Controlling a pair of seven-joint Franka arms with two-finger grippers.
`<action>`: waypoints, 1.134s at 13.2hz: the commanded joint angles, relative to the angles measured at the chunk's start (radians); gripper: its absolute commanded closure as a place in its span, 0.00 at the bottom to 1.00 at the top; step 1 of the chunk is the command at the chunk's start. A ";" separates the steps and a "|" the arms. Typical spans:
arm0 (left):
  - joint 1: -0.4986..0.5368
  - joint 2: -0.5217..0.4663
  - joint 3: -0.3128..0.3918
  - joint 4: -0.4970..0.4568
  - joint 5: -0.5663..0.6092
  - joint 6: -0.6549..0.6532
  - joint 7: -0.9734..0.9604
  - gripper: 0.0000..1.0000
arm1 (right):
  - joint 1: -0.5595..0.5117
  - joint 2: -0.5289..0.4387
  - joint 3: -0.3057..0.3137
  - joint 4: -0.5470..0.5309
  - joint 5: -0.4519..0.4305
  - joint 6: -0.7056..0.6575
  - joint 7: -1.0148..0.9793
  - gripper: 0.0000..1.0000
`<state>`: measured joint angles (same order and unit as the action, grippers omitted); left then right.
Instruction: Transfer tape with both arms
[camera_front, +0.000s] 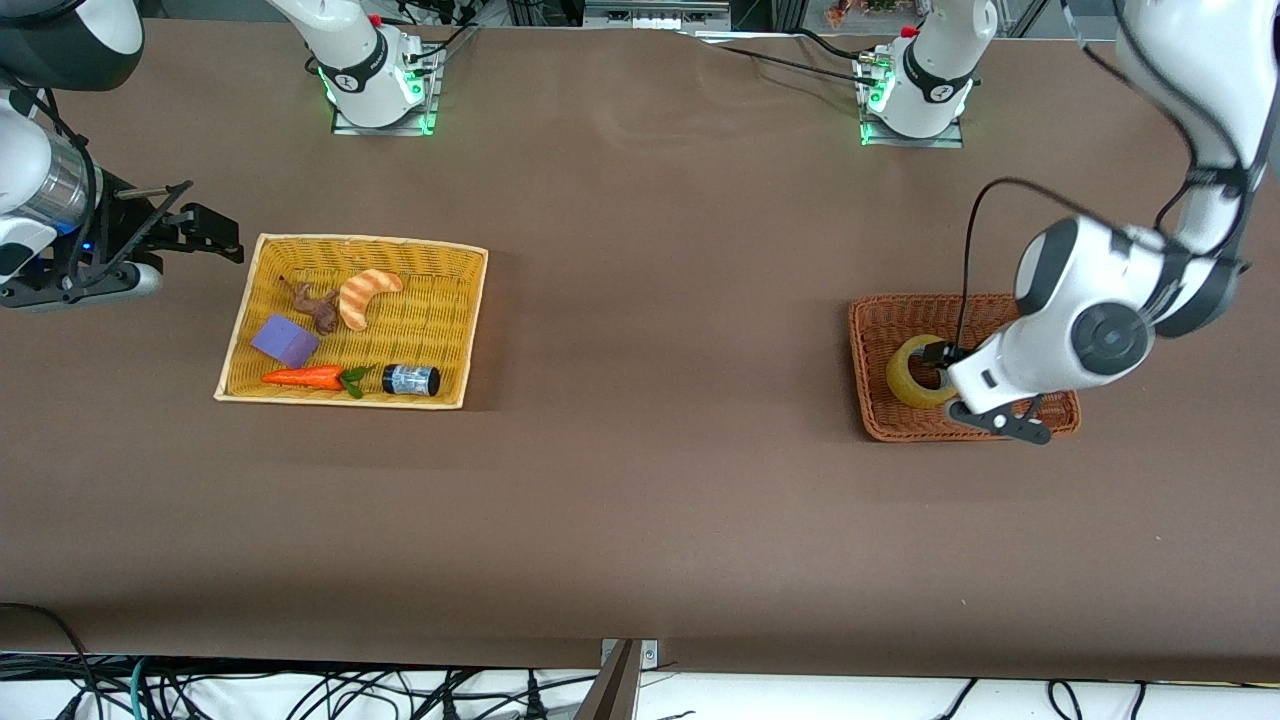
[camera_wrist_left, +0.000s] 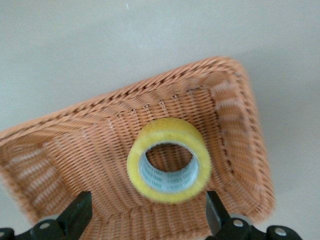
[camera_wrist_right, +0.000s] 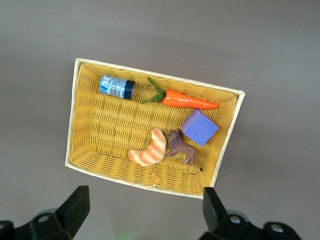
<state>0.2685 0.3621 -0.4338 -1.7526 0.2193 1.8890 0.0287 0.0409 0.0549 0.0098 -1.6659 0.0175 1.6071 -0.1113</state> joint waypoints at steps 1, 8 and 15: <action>0.005 -0.129 -0.003 0.101 -0.055 -0.152 0.010 0.00 | -0.003 -0.023 0.004 -0.011 -0.013 0.005 0.009 0.00; -0.228 -0.310 0.332 0.170 -0.215 -0.231 -0.020 0.00 | -0.004 -0.023 0.004 -0.009 -0.013 0.004 0.007 0.00; -0.284 -0.351 0.402 0.125 -0.252 -0.301 -0.010 0.00 | -0.003 -0.023 0.004 -0.011 -0.013 0.002 0.007 0.00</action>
<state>-0.0059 0.0410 -0.0379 -1.6069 -0.0120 1.6008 0.0208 0.0408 0.0543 0.0097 -1.6643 0.0154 1.6072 -0.1113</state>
